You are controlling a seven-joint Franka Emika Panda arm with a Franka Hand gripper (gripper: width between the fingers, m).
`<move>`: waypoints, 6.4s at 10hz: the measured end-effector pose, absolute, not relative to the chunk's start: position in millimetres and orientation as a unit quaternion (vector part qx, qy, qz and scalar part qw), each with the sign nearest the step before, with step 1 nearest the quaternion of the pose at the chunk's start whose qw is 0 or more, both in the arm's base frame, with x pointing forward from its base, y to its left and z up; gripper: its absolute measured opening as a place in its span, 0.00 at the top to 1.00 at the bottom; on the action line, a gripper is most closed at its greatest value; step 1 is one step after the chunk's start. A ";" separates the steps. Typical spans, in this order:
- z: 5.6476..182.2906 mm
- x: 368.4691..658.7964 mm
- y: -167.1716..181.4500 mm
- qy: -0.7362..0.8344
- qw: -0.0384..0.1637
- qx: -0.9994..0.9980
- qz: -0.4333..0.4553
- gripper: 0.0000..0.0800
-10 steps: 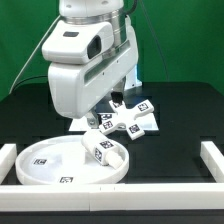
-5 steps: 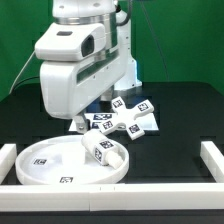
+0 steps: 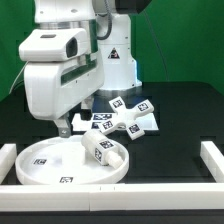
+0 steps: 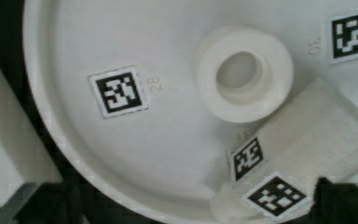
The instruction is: Assemble round table
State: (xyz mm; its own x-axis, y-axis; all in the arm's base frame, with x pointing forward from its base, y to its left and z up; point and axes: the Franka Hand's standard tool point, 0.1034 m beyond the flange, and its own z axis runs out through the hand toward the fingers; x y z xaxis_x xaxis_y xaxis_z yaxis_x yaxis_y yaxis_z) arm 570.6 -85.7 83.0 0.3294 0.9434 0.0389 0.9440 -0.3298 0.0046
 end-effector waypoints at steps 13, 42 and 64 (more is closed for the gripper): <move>19.9 535.9 -102.9 -0.598 0.013 -0.801 -0.014 0.19; 15.6 562.3 32.0 -0.585 0.023 -0.810 -0.034 0.50; 64.9 584.3 103.6 -0.309 0.033 -0.950 -0.021 0.19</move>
Offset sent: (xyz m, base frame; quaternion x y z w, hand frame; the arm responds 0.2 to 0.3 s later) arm -0.0302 -0.0210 -0.0328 -0.0746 0.0199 -0.0978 0.9922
